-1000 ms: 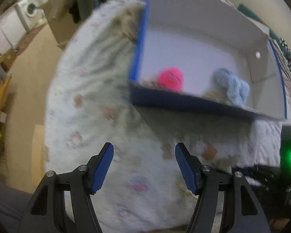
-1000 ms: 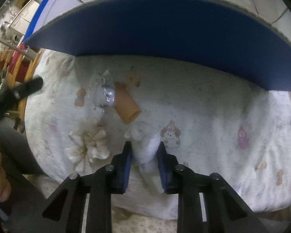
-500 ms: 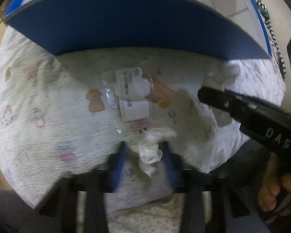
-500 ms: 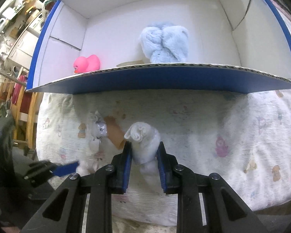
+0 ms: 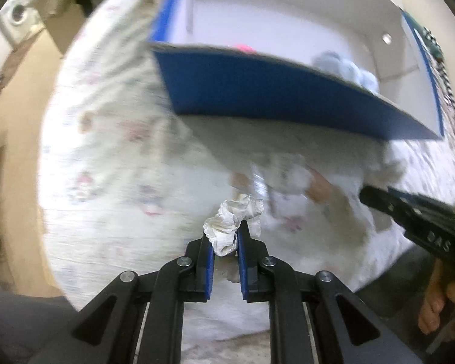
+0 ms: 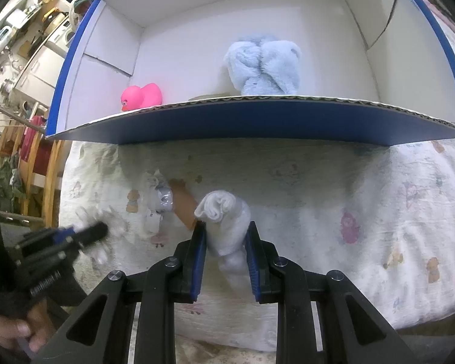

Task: Organize soft objects
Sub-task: 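Grasp the white lace item with the left tool while the right tool grasps the white sock, then carry the lace item and white sock into the box, lowering them beside the duck and plush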

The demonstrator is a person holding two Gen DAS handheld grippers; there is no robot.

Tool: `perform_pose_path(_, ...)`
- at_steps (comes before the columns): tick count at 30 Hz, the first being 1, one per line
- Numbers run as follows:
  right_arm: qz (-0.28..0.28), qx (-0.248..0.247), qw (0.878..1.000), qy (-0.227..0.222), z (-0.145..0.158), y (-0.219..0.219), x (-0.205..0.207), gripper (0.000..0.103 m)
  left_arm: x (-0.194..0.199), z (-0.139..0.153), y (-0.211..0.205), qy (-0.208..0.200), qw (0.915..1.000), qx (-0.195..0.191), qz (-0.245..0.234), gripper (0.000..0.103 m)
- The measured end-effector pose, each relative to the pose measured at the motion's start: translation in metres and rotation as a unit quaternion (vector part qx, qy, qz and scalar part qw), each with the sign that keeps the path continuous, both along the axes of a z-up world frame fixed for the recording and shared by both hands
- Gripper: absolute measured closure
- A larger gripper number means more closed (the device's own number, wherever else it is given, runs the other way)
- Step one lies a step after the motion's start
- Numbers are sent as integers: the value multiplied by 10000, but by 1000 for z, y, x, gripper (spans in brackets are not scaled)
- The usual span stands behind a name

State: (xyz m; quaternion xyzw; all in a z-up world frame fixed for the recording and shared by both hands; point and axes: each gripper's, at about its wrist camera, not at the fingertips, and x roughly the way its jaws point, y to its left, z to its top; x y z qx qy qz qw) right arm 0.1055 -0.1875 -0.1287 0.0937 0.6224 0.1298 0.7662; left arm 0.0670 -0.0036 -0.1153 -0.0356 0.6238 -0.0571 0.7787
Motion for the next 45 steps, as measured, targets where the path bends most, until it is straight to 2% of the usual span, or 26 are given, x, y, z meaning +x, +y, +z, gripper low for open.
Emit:
perform_pose_path(7,71,6,10000,-34,0,3,0,76,2,14,27,-266,9988,122,382,91)
perform_pose_path(15,248,178,9991,-302,17,13,-5,76,-3,40,20,-850,9948,264,499,91)
perform_pose_path(20,298,434,9964,-664,42,14,-10,76,7,61,20,-1057,9936,-12,404,91)
perform_pose_path(26,170,669,9902,-1213,72,3,-14,76,7,105,11,-1727,9846,81,244,91)
perform_pose_path(29,130,728,9853,-1540,90,-2,-13,76,13,118,7,-1897,9817,121,116,91)
perform_pose_path(40,-194,920,9762,-1956,123,-11,21,76,56,146,-7,-2232,9745,211,-34,91)
perform_pose_path(45,-235,862,9738,-2092,130,-18,47,76,82,142,-21,-2244,9737,355,-192,91)
